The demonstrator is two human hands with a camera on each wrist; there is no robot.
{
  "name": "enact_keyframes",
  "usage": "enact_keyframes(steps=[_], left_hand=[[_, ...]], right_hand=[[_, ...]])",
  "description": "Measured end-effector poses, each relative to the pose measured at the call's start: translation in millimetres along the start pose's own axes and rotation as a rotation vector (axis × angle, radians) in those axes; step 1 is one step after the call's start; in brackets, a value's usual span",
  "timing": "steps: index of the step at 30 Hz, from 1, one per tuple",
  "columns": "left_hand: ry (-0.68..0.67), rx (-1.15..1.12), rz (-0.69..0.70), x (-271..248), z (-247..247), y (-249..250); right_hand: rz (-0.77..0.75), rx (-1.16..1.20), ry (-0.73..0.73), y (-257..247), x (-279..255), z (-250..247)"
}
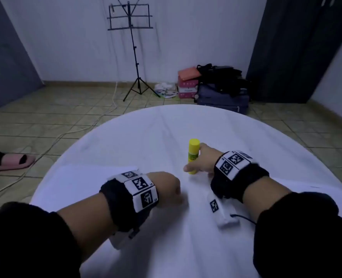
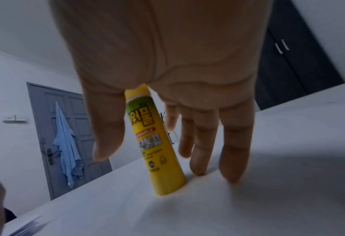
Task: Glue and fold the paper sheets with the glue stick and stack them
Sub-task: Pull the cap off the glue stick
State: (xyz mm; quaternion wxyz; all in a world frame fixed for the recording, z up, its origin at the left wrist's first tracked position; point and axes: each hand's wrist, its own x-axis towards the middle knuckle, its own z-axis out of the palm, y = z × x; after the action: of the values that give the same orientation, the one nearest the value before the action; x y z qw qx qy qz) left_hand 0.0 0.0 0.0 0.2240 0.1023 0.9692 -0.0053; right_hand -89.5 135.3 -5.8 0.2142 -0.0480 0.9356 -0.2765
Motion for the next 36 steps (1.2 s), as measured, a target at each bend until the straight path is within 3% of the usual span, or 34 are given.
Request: enact_keyframes(steps=[3,13,16,21,23,32,36], left_hand=[[0.010,0.007,-0.014,6.4,6.2,-0.8],[0.067,-0.069,-0.083,-14.8,15.8,9.0],[0.096,-0.230,-0.107,-22.8,20.0,7.2],[0.110,-0.837,-0.062,-37.5,15.8,8.8],[0.145,-0.967,-0.007,-46.1,15.1,12.3],[0.315,-1.252,0.021,-54.1,29.3,15.8],[0.318,-1.266,0.000,-56.1,35.7,15.5]], right_hand=[[-0.065,-0.093,0.037,-3.5,-2.0,4.8],[-0.022,0.024,0.059,9.8,-65.6,25.0],[-0.024,0.040,0.054,13.0,-85.3,29.8],[-0.072,0.075,0.027,14.4,-109.0,32.8],[-0.092,0.092,0.006,13.5,-115.6,33.6],[-0.131,0.148,-0.028,9.0,-136.9,19.5],[-0.208,0.453,0.070,6.1,-143.5,6.4]])
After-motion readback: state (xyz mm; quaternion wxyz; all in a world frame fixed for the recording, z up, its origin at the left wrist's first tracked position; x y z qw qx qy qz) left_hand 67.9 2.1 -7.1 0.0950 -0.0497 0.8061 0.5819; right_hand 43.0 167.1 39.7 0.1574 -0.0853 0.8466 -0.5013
